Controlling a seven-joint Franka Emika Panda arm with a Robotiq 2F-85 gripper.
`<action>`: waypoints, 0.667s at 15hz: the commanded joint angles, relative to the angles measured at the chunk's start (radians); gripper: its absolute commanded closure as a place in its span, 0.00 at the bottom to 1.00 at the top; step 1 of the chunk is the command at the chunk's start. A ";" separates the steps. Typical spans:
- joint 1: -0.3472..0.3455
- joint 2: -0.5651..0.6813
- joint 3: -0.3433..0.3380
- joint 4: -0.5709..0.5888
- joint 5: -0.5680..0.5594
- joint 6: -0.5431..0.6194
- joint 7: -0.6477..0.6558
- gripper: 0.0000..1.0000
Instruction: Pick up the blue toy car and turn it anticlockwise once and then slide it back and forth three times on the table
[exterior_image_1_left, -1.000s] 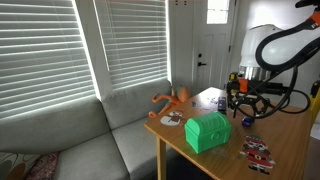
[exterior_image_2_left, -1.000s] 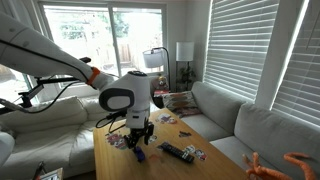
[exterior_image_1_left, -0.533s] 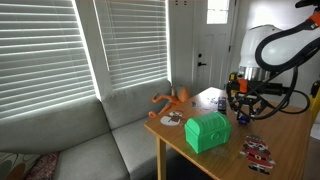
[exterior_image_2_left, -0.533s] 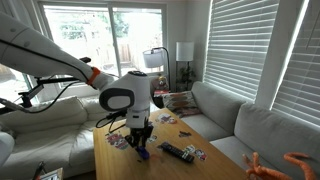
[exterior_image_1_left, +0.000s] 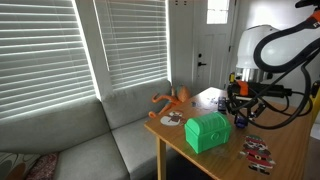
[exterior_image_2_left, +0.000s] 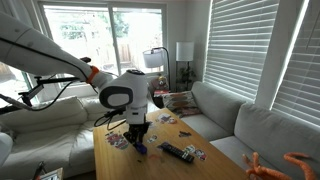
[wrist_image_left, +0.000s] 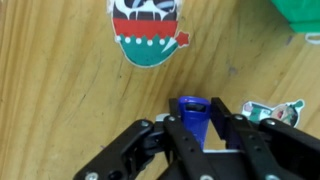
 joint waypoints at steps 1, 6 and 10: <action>0.044 -0.009 0.011 0.009 0.131 -0.055 -0.120 0.89; 0.069 0.008 0.028 0.017 0.176 -0.085 -0.196 0.89; 0.048 0.008 0.015 0.015 0.141 -0.069 -0.206 0.89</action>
